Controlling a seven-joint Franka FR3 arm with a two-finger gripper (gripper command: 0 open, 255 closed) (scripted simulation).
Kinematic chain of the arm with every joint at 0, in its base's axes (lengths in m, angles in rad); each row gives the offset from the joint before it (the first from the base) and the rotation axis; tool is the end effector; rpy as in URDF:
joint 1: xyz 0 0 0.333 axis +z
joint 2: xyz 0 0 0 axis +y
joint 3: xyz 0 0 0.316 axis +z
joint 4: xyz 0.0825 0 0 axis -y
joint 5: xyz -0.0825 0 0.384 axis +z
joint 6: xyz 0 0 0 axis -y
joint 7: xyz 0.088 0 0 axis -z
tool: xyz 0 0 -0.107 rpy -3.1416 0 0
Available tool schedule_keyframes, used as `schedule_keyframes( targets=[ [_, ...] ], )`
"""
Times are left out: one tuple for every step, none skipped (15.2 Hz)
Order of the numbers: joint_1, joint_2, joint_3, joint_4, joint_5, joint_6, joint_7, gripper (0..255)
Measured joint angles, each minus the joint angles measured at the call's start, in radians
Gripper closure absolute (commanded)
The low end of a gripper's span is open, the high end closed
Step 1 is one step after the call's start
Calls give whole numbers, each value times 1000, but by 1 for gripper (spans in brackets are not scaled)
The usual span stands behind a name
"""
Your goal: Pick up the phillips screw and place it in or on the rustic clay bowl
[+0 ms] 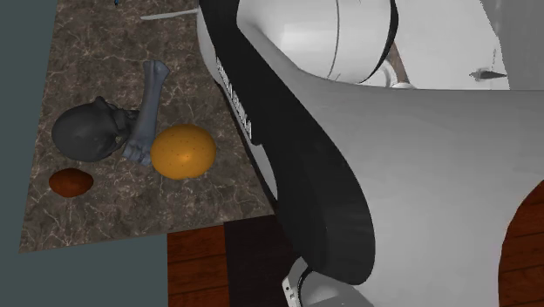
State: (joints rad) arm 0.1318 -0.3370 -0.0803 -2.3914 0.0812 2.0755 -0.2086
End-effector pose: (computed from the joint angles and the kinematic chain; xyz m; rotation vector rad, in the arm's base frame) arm 0.4414 0.0258 0.4476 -3.0257 -0.3430 -0.0411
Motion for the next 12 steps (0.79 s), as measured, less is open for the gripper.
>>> schedule_keyframes(
  targets=[
    [9, 34, 1, 10, 8, 19, -16, 0],
    [19, 72, 4, 19, 16, 42, -31, 0],
    [25, 109, 3, 28, 25, 64, -51, 0],
    [32, 141, 4, 29, 33, 89, -70, 0],
    [40, 174, 6, 36, 41, 109, -88, 0],
    [46, 209, 9, 42, 50, 132, -106, 0],
    [51, 244, 9, 59, 58, 144, -127, 0],
    [60, 279, 16, 70, 68, 162, -140, 0],
    [66, 309, 21, 77, 76, 180, -156, 0],
    [71, 346, 24, 95, 84, 193, -175, 0],
    [76, 382, 30, 109, 93, 209, -192, 0],
    [84, 415, 38, 120, 100, 225, -203, 0]
  ],
)
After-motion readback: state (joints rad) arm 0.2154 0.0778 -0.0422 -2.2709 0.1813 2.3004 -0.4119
